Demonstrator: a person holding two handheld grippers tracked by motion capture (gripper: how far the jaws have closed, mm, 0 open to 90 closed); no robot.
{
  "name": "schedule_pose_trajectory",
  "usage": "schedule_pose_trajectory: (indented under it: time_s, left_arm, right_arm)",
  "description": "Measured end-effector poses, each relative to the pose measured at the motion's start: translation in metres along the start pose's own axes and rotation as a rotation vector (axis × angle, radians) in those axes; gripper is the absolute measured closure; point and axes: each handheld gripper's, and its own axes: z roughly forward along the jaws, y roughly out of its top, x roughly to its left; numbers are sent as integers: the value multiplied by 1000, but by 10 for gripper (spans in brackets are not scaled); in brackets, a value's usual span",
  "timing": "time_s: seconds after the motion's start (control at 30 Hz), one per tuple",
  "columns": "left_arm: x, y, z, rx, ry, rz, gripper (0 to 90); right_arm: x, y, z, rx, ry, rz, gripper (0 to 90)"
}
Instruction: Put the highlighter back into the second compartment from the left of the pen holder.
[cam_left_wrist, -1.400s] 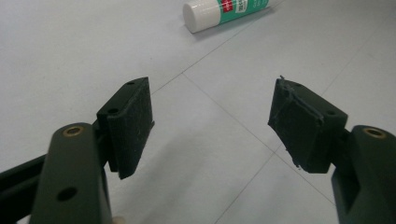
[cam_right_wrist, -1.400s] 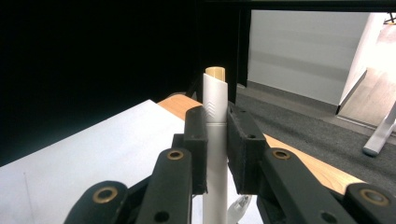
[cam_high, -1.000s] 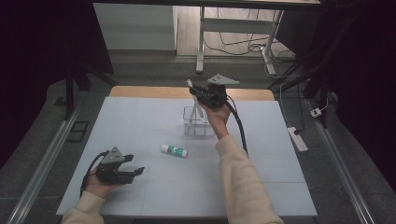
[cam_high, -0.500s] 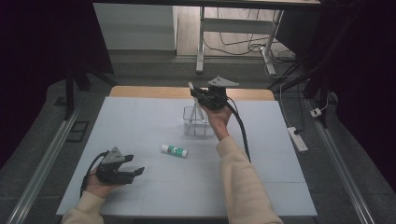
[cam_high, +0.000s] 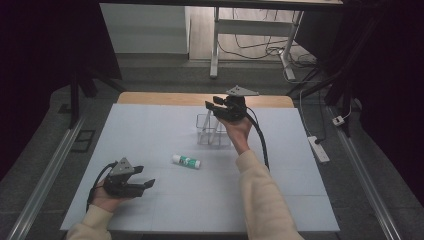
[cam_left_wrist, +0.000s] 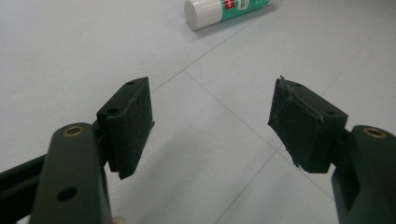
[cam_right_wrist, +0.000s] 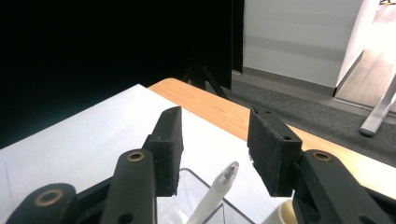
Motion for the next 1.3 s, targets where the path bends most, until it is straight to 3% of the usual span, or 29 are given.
schedule_pose_trajectory:
  time_s: [0.53, 0.7, 1.3]
  left_arm:
    - [0, 0, 1, 6, 2, 2, 305]
    - [0, 0, 1, 6, 4, 3, 305]
    - [4, 7, 9, 5, -4, 12, 308]
  right_arm:
    - [-3, -11, -21, 47, 24, -30, 552]
    - [-5, -19, -33, 58, 43, -15, 551]
    - [-23, -66, -109, 153, -3, -17, 524]
